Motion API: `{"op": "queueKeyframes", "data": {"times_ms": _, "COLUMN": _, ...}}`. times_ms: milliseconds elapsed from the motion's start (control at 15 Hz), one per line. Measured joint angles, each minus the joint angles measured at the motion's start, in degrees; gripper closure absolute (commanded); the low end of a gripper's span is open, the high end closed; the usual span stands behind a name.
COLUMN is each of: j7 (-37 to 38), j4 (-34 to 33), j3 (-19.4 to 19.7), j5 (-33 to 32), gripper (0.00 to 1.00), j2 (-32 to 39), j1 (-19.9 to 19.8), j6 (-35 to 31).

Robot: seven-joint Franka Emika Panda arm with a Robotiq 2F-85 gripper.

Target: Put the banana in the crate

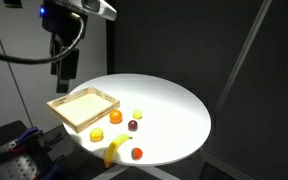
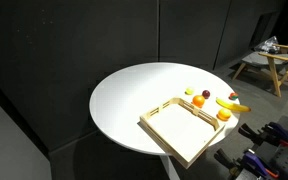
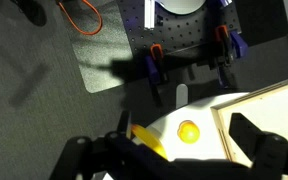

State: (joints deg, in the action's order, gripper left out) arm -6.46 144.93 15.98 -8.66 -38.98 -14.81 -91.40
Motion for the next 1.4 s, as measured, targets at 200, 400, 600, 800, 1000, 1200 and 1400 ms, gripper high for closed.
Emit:
{"op": "queueKeyframes", "data": {"times_ms": 200, "j7": 0.00, "j4": -0.01, "j3": 0.00, "j5": 0.00, "gripper": 0.00, "j2": 0.00, "j1": 0.00, "j6": -0.02}}
{"op": "queueKeyframes", "data": {"times_ms": 400, "j7": 0.00, "j4": -0.01, "j3": 0.00, "j5": 0.00, "gripper": 0.00, "j2": 0.00, "j1": 0.00, "j6": -0.02}}
{"op": "queueKeyframes", "data": {"times_ms": 600, "j7": 0.00, "j4": -0.01, "j3": 0.00, "j5": 0.00, "gripper": 0.00, "j2": -0.01, "j1": 0.00, "j6": -0.02}}
{"op": "queueKeyframes", "data": {"times_ms": 800, "j7": 0.00, "j4": 0.06, "j3": -0.02, "j5": 0.03, "gripper": 0.00, "j2": 0.09, "j1": 0.13, "j6": -0.04}}
{"op": "queueKeyframes", "data": {"times_ms": 1000, "j7": -0.01, "j4": 0.06, "j3": -0.12, "j5": 0.10, "gripper": 0.00, "j2": 0.45, "j1": 1.17, "j6": -1.20}}
{"op": "queueKeyframes", "data": {"times_ms": 1200, "j7": -0.25, "j4": 0.08, "j3": -0.36, "j5": 0.13, "gripper": 0.00, "j2": 1.41, "j1": 2.94, "j6": -3.89}}
{"op": "queueKeyframes", "data": {"times_ms": 1400, "j7": -0.88, "j4": 0.24, "j3": -0.62, "j5": 0.13, "gripper": 0.00, "j2": 2.86, "j1": 4.54, "j6": -7.10}}
